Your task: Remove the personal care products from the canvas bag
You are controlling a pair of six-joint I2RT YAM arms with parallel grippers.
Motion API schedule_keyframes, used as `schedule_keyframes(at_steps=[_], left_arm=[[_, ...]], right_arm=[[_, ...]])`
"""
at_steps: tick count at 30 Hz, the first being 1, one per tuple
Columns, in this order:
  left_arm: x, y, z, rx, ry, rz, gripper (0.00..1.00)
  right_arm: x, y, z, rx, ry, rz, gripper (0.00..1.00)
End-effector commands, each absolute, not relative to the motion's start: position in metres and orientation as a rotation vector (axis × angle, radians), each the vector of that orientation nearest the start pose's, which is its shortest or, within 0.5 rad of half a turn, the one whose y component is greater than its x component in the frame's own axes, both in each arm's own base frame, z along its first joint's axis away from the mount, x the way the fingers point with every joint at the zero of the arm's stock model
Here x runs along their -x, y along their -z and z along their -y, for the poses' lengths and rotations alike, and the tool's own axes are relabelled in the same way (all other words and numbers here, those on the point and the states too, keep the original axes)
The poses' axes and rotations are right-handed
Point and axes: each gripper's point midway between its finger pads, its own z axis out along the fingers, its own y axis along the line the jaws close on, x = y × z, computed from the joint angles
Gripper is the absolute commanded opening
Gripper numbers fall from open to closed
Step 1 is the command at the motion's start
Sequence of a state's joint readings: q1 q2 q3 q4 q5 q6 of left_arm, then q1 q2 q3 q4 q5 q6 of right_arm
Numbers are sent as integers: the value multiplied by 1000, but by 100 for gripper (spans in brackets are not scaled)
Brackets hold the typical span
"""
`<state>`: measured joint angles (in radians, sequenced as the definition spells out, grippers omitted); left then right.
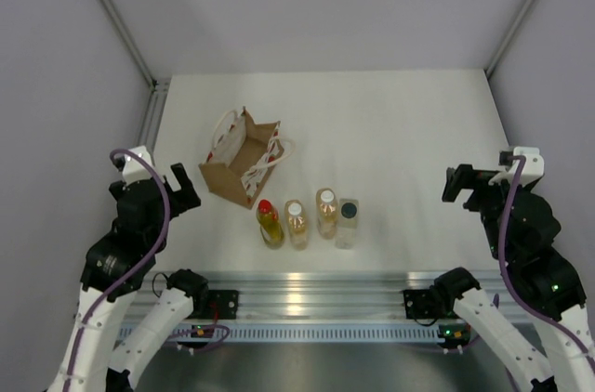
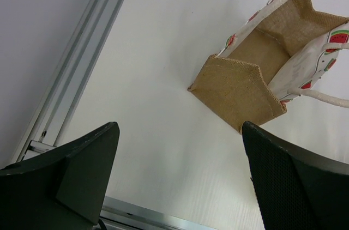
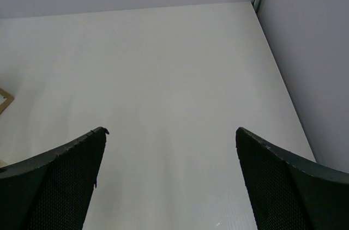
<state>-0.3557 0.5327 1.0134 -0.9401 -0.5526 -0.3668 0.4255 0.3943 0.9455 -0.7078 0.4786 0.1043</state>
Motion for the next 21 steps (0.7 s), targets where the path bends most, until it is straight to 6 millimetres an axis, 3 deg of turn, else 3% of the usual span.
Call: schedule_keyframes(at_steps=[1,21], left_arm=[[-197,-281,-7,330,-49,-1912,98],[-201,-290,5,329,49,-1862,98]], right_arm=[[-188,-314,-1,-67,30,-1715,99],[-196,-303,-6,-100,13,-1741,99]])
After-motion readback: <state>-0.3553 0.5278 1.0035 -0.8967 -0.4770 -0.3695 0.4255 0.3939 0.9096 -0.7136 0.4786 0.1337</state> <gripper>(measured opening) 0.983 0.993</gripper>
